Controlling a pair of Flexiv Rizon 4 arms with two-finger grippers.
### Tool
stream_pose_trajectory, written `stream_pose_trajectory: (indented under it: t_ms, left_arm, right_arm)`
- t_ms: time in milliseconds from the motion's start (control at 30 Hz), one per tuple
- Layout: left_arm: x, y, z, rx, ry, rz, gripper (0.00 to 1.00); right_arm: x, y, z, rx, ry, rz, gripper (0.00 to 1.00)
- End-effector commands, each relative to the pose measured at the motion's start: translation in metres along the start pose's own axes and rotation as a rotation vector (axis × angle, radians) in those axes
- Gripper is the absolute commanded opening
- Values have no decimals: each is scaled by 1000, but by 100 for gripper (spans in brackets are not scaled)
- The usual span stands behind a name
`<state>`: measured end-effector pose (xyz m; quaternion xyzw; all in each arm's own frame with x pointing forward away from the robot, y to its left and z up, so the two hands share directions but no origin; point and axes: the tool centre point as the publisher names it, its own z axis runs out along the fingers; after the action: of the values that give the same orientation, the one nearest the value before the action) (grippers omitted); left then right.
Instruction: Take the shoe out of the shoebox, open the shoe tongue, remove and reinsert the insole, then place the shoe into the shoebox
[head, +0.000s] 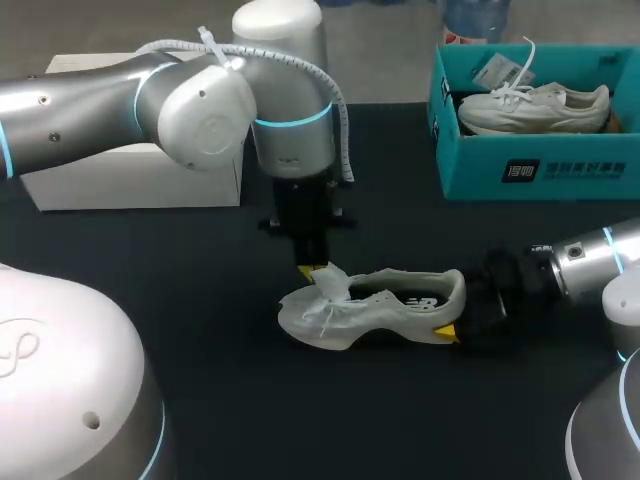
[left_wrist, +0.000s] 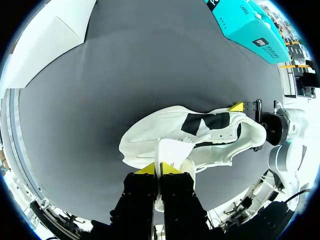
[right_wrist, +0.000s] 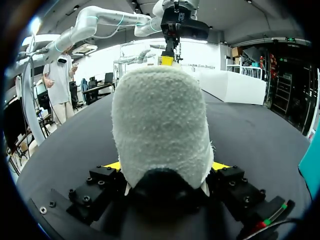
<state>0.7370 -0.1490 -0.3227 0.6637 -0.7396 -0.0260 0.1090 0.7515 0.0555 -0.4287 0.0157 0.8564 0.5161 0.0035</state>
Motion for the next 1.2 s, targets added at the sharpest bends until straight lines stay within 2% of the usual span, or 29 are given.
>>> stream_pose_trajectory:
  t_ms: [33,100,167,333,400,567,833,933,967,1033,1100,1200]
  left_arm:
    - [-13,1,3,10,32,-9,0]
    - [-17,1,6,21,17,-18,2]
    - [-21,-1,10,43,-2,-33,11]
    - [-32,-5,20,38,-32,-62,30]
    - [-34,-3,22,36,-34,-64,41]
    - [-41,-1,25,27,-41,-77,49]
    - [-56,-2,33,13,-60,-115,50]
    - [-57,-2,36,4,-63,-120,54]
    - [-56,-2,34,3,-56,-117,58]
    - [-53,0,27,13,-34,-100,84]
    - [-49,1,19,15,-7,-73,100]
    - [-41,2,10,24,18,-34,100]
  right_arm:
    - [-1,-2,2,3,-2,0,0]
    - [-1,-2,2,3,-2,0,0]
    - [-1,-2,2,3,-2,0,0]
    - [-1,-2,2,3,-2,0,0]
    - [-1,-2,2,3,-2,0,0]
    - [-1,-2,2,3,-2,0,0]
    - [-1,-2,2,3,-2,0,0]
    - [-1,-2,2,3,-2,0,0]
    - [-1,-2,2,3,-2,0,0]
    - [-1,-2,2,3,-2,0,0]
    - [-1,-2,2,3,-2,0,0]
    - [-1,-2,2,3,-2,0,0]
